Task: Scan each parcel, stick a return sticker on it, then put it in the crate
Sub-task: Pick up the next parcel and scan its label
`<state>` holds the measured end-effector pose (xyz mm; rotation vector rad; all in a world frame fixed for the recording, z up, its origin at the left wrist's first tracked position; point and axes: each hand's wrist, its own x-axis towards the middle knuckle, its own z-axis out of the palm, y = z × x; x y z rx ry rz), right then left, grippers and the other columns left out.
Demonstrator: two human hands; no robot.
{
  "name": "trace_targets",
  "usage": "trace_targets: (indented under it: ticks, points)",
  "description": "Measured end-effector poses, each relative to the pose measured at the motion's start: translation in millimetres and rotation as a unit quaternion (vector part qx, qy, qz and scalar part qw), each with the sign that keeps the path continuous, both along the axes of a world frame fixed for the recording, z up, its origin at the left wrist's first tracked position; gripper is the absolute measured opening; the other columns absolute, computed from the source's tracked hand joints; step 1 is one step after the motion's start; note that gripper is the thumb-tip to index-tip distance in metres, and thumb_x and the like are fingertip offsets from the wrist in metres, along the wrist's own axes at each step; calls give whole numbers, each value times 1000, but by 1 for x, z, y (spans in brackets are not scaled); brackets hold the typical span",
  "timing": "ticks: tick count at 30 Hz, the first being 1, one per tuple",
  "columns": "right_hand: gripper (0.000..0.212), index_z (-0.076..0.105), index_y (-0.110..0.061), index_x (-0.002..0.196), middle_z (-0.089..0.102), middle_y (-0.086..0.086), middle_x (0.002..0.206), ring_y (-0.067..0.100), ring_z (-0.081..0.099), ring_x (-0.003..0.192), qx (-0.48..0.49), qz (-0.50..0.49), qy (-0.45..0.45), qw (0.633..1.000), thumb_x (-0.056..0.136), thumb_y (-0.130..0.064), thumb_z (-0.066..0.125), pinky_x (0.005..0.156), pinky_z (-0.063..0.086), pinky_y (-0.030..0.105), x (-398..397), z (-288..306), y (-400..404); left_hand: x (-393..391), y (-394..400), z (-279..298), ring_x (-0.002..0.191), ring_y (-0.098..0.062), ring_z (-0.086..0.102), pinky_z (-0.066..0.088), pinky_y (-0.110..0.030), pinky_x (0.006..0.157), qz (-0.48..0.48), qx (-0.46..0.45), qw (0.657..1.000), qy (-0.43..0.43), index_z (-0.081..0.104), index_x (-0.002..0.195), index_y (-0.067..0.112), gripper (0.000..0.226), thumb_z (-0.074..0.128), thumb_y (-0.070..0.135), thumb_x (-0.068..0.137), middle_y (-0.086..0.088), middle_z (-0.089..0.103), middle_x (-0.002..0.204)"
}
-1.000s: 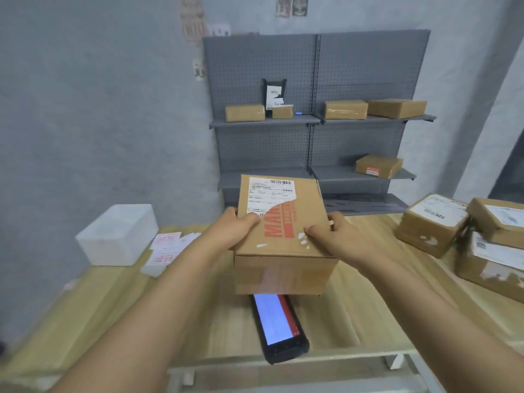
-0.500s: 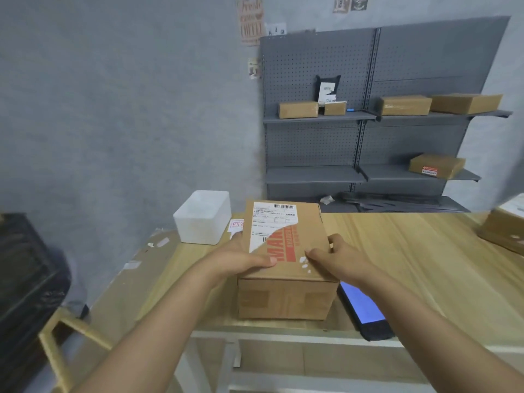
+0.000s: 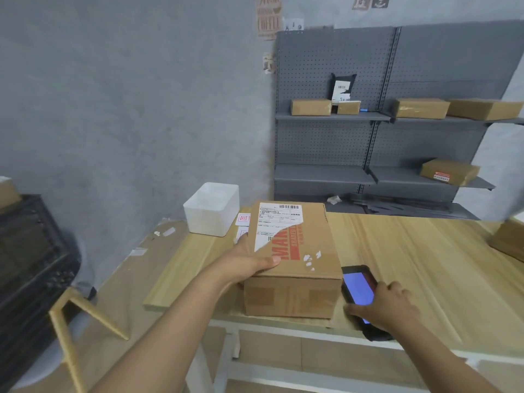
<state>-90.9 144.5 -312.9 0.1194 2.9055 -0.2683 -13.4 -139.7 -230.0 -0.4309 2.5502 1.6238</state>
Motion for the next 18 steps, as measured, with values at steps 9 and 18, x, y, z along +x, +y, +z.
trace_targets:
  ticks: [9,18]
  points:
    - [70,46,-6,113,38,8,108,18,51,73,-197,-54,33,978,65,-48,76,55,40,31,-3,26,10,13,17,3,125,-23,49,50,-45,96,73,-37,996,-19,19,147,31,84,68,48,82,7,45,143]
    - [56,60,-10,79,60,3,78,12,54,62,-248,102,134,954,61,-60,76,48,37,26,15,157,-19,32,31,-3,127,-17,46,38,-33,105,78,-5,995,59,16,149,28,75,63,33,91,8,46,142]
